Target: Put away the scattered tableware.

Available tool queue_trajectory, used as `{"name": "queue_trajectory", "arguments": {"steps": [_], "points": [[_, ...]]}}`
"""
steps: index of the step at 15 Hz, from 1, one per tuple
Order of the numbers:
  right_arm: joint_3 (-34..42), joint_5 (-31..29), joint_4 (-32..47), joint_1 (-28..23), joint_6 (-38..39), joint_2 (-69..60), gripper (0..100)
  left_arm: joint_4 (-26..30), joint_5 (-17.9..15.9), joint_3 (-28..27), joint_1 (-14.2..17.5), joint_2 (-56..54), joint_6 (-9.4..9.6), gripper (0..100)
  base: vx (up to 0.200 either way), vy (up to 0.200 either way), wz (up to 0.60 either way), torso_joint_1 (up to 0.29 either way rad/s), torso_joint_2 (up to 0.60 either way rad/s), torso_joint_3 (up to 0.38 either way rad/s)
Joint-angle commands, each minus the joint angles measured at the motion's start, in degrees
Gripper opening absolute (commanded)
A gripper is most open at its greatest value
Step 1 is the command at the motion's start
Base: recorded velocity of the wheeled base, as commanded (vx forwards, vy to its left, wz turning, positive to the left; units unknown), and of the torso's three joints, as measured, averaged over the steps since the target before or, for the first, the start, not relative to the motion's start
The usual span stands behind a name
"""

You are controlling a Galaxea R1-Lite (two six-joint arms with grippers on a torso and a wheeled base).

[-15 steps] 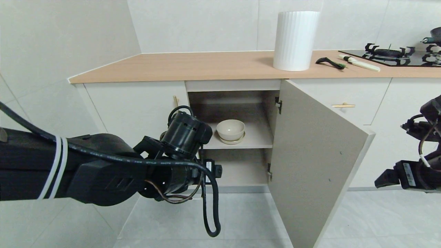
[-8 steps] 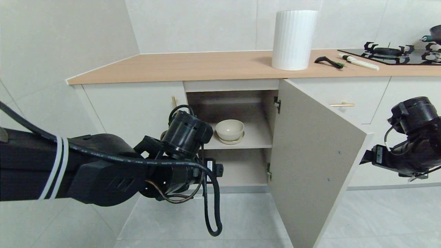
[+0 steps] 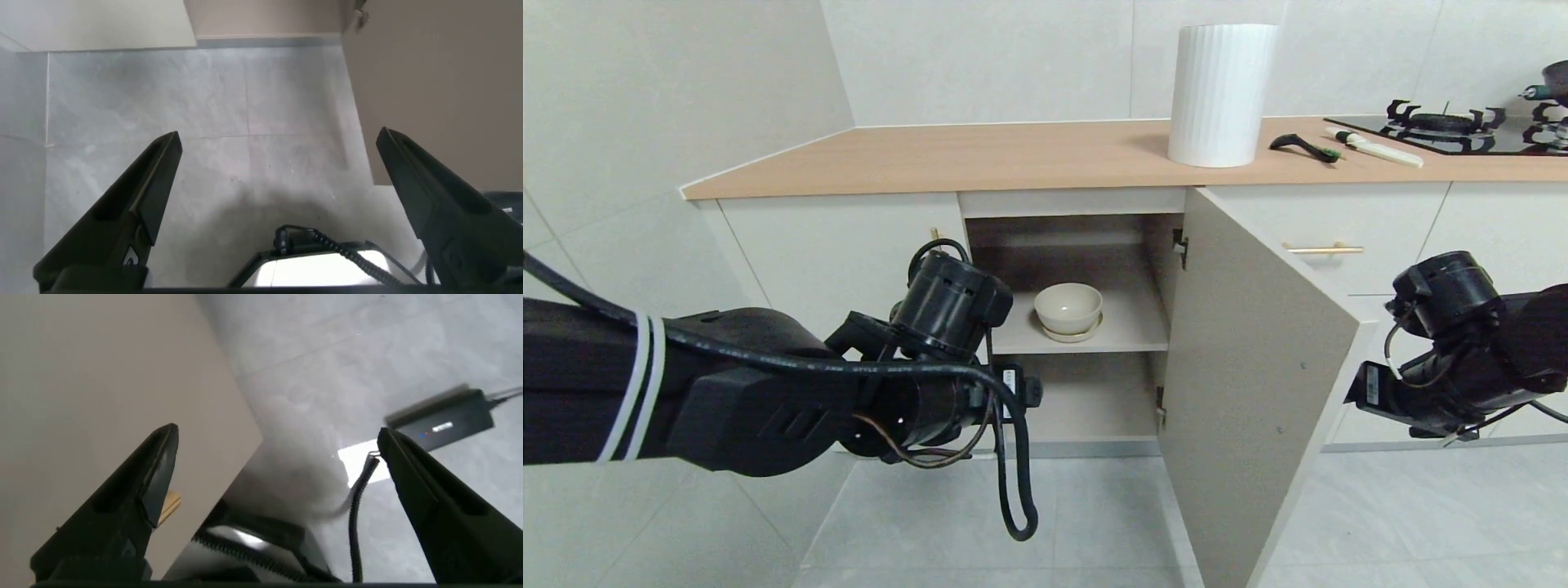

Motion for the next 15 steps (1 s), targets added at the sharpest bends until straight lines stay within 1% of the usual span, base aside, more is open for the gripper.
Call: {"name": "queue_trajectory", "arguments": {"steps": [1, 3, 4, 5, 7, 10, 12, 13, 15], "points": [[0.1, 0.85, 0.03, 2.96, 0.01, 0.19, 100, 0.08, 0.05, 0.0, 0.91, 0.0, -0.03, 100, 0.0, 0.0, 0.0, 0.0, 0.0, 0.0], [-0.51, 1.55, 0.03, 6.3, 0.01, 1.16, 100, 0.17, 0.14, 0.35, 2.75, -0.7, -0.2, 100, 0.0, 0.0, 0.0, 0.0, 0.0, 0.0], [-1.74, 1.55, -0.14, 9.11, 0.01, 2.12, 100, 0.17, 0.05, 1.58, 3.89, -1.41, -1.0, 100, 0.0, 0.0, 0.0, 0.0, 0.0, 0.0], [-3.24, 1.55, -0.14, 10.87, 0.01, 3.44, 100, 0.26, 0.05, 2.37, 4.69, -2.11, -1.96, 100, 0.0, 0.0, 0.0, 0.0, 0.0, 0.0], [-6.84, 1.55, -0.14, 13.77, 0.01, 5.37, 100, 0.43, 0.05, 2.81, 6.97, -4.66, -2.05, 100, 0.0, 0.0, 0.0, 0.0, 0.0, 0.0], [-12.03, 1.55, -0.14, 16.58, 0.01, 8.27, 100, 0.78, 0.05, 6.33, 11.98, -9.58, -2.05, 100, 0.0, 0.0, 0.0, 0.0, 0.0, 0.0], [-15.1, 1.55, -0.14, 17.73, 0.01, 10.56, 100, 0.78, -0.04, 8.61, 13.3, -11.78, -1.96, 100, 0.0, 0.0, 0.0, 0.0, 0.0, 0.0], [-17.47, 1.46, -0.14, 18.78, 0.01, 12.32, 100, 0.69, -0.21, 10.28, 14.53, -13.01, -1.96, 100, 0.0, 0.0, 0.0, 0.0, 0.0, 0.0], [-20.2, 1.37, -0.14, 20.19, -0.07, 14.08, 100, 0.69, -0.21, 10.55, 15.14, -13.09, -1.87, 100, 0.0, 0.0, 0.0, 0.0, 0.0, 0.0]]}}
